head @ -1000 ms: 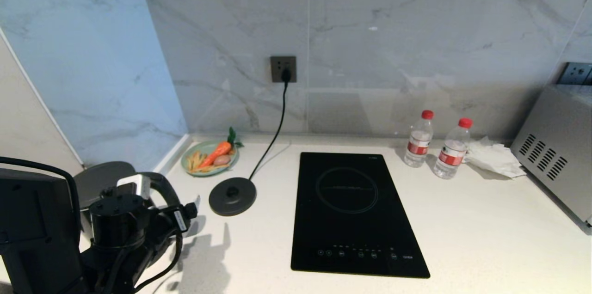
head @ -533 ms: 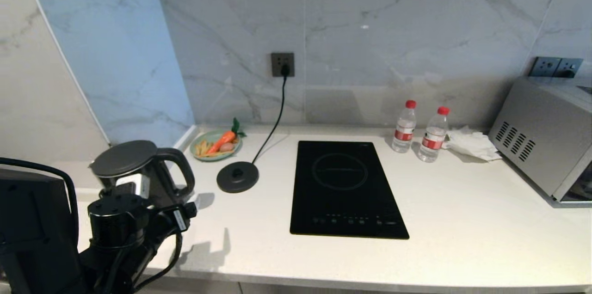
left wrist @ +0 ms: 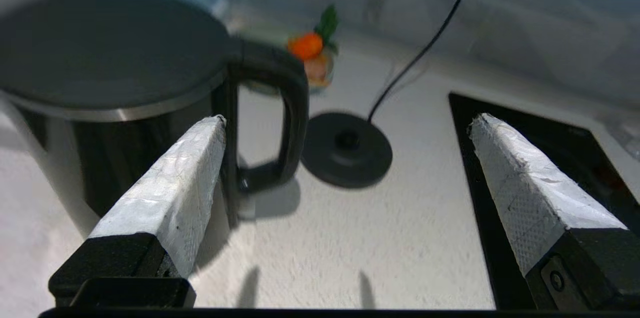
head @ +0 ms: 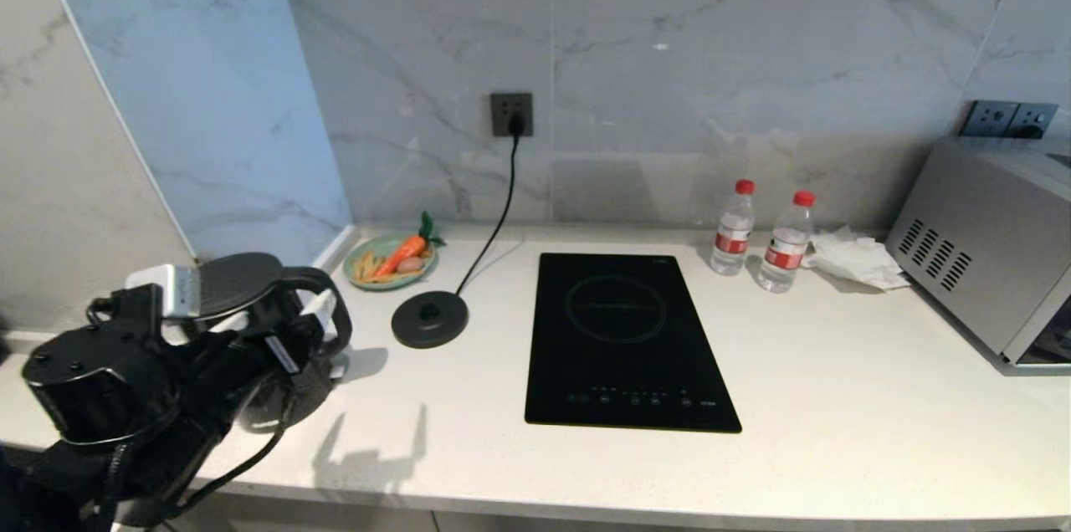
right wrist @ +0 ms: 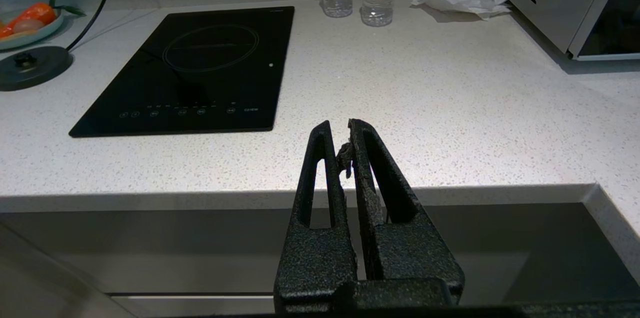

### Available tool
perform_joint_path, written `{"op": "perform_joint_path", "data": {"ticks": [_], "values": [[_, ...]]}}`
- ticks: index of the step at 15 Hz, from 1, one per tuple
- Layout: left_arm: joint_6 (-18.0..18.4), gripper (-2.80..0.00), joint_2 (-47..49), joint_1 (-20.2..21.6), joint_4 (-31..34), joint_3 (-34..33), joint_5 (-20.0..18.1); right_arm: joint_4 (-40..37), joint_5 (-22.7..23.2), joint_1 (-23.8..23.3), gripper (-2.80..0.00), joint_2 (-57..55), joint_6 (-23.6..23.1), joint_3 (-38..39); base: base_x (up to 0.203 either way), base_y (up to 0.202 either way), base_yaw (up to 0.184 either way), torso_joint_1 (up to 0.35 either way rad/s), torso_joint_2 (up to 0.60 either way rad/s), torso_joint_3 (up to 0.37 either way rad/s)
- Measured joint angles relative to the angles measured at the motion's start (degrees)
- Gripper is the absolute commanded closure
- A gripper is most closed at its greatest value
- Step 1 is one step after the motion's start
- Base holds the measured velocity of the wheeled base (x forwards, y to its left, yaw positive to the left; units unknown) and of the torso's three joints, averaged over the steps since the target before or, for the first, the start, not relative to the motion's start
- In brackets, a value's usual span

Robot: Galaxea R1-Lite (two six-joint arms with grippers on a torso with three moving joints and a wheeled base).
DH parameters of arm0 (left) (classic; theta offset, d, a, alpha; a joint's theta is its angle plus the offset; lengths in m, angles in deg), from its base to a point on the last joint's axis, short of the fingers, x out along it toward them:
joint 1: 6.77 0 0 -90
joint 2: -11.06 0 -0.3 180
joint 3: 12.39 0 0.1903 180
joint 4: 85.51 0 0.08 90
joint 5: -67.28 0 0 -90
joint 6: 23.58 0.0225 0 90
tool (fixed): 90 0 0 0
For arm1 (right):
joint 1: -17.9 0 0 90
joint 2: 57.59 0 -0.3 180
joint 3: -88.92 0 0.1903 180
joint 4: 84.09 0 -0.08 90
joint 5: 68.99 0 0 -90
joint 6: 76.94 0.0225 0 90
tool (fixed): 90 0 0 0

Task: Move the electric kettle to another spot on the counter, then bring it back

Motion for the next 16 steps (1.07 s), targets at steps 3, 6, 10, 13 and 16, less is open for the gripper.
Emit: {"op": "perform_joint_path", "data": {"ticks": [3, 6, 10, 13, 16], "values": [[5.50, -2.80, -9.39, 1.25, 2.79, 0.03, -1.44, 0.03, -0.02, 0.00, 0.00, 0.20, 0.01, 0.00, 0.000, 0.000, 0.000, 0.000, 0.00, 0.000], [6.28, -2.80, -21.05, 1.53, 13.87, 2.18, -1.78, 0.02, -0.02, 0.00, 0.00, 0.23, 0.00, -0.02, 0.000, 0.000, 0.000, 0.000, 0.00, 0.000], [8.30, -2.80, -41.51, 0.86, 38.17, 9.59, -2.91, 0.00, 0.03, 0.00, 0.00, 0.26, 0.01, -0.02, 0.000, 0.000, 0.000, 0.000, 0.00, 0.000], [10.97, -2.80, -59.66, 0.19, 65.45, 18.19, -3.43, 0.00, 0.01, 0.00, 0.00, 0.26, 0.01, -0.02, 0.000, 0.000, 0.000, 0.000, 0.00, 0.000], [15.45, -2.80, -73.39, 0.46, 89.48, 24.61, -0.55, 0.01, -0.04, 0.00, 0.00, 0.23, -0.01, -0.02, 0.000, 0.000, 0.000, 0.000, 0.00, 0.000]]}}
